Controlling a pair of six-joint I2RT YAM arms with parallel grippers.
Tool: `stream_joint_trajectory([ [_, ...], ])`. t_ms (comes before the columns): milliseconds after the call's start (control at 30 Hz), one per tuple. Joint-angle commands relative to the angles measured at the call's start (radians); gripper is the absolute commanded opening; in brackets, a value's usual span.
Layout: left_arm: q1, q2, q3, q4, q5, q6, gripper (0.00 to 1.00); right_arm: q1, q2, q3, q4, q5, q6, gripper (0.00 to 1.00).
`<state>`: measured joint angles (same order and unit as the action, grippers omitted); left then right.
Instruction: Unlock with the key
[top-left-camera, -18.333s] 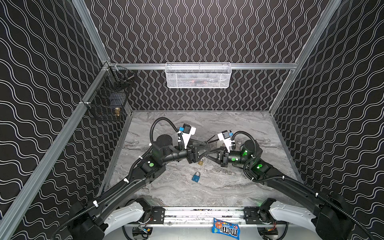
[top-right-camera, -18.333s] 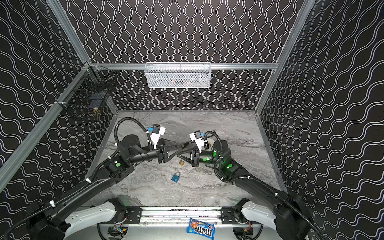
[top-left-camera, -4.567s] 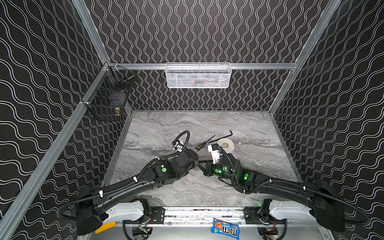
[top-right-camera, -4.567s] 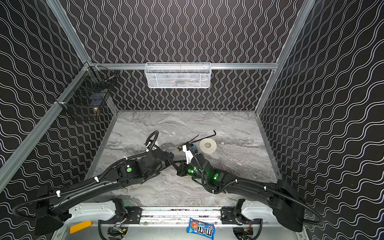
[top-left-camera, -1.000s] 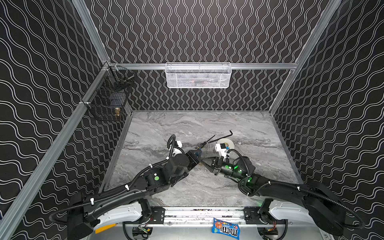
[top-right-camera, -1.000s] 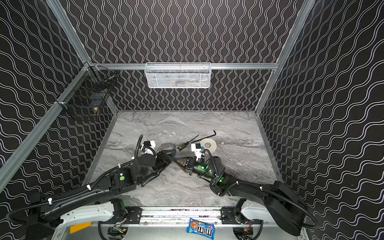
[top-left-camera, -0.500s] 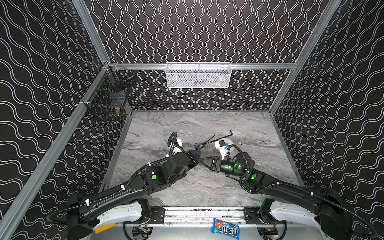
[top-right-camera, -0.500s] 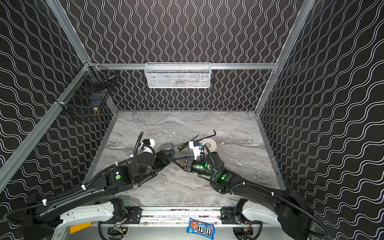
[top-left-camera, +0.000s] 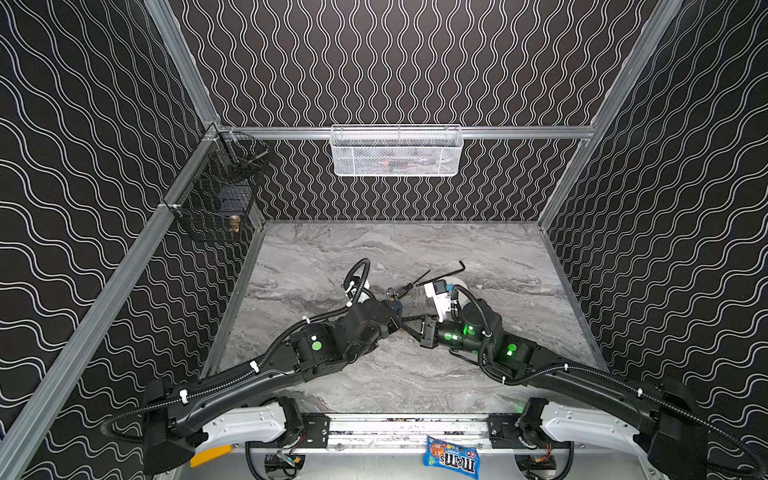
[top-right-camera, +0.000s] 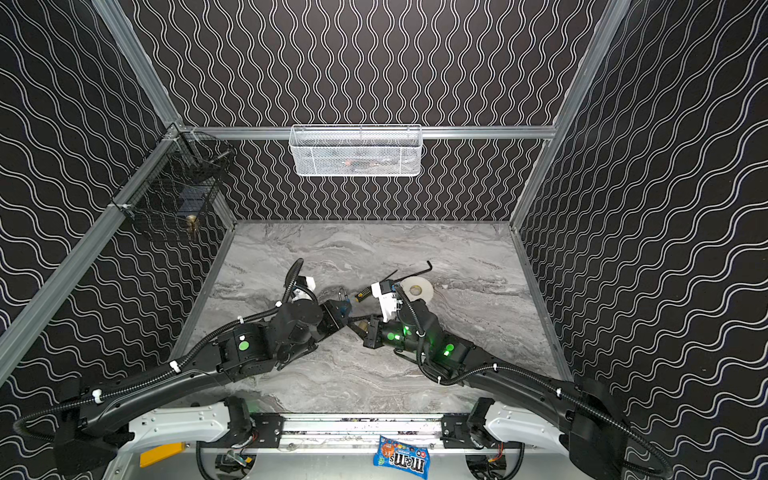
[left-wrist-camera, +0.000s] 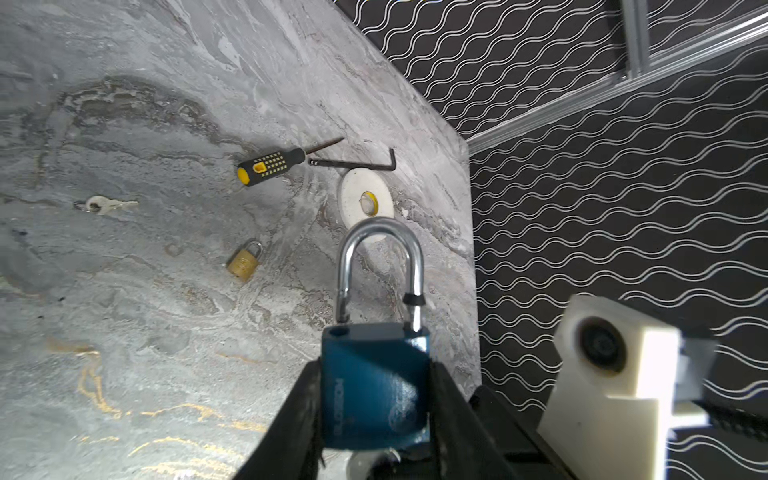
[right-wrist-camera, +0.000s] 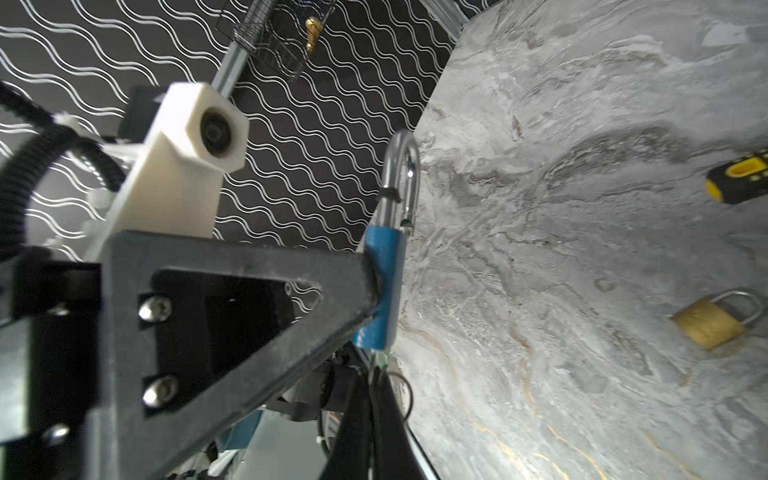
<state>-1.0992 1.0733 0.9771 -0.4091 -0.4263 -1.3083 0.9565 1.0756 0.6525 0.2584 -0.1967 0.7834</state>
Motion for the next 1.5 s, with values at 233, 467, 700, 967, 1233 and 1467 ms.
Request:
stream_joint_trajectory([
  [233,-0.007,0.020,0.042,-0.055,-0.004,-0.049,0.40,0.024,-0.002,0.015,-0.010,0.103,-0.090,0.00],
  [467,-0.004,0.046,0.079,-0.090,-0.012,-0.036,0.50,0.030,0.016,0.022,-0.028,0.116,-0.085,0.00],
  [700,-0.003,0.071,0.098,-0.120,-0.017,-0.019,0.55,0.033,0.022,0.030,-0.038,0.126,-0.087,0.00],
  [967,0.001,0.088,0.113,-0.196,-0.058,-0.029,0.59,0.037,0.018,0.027,-0.034,0.130,-0.091,0.00],
  [1233,0.024,0.086,0.100,-0.201,-0.040,-0.041,0.66,0.036,0.027,0.005,0.016,0.115,-0.067,0.00],
  [1467,0.035,0.150,0.095,-0.166,0.021,-0.081,0.66,0.038,0.029,-0.005,0.053,0.094,-0.048,0.00],
])
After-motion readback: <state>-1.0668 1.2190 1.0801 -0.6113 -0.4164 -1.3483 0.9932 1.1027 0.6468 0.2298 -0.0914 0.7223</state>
